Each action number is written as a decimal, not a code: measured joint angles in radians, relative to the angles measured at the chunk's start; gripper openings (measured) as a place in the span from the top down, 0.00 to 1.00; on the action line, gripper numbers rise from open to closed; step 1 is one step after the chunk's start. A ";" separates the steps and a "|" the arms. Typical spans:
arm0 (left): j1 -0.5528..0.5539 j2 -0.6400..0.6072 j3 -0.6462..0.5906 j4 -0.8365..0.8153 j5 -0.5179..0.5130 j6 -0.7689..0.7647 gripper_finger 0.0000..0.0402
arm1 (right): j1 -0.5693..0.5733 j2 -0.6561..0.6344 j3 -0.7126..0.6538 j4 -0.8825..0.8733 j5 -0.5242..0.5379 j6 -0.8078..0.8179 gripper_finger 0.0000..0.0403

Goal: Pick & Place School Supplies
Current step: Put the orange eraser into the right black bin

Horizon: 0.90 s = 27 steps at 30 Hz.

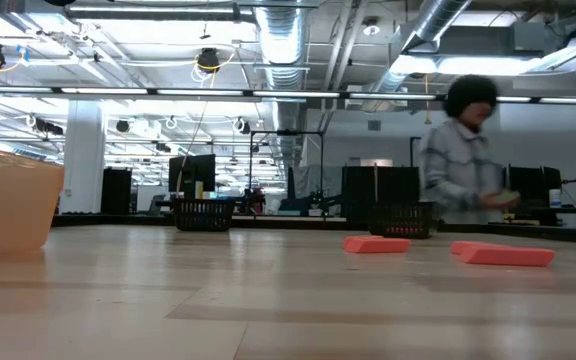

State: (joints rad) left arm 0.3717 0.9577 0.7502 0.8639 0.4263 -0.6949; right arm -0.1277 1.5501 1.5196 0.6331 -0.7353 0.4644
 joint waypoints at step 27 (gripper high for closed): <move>0.000 0.000 0.000 -0.011 0.001 -0.001 0.82 | 0.030 0.000 0.000 0.004 0.011 -0.001 0.73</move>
State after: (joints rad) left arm 0.3717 0.9577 0.7502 0.8524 0.4274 -0.6958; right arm -0.0981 1.5501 1.5193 0.6368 -0.7246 0.4638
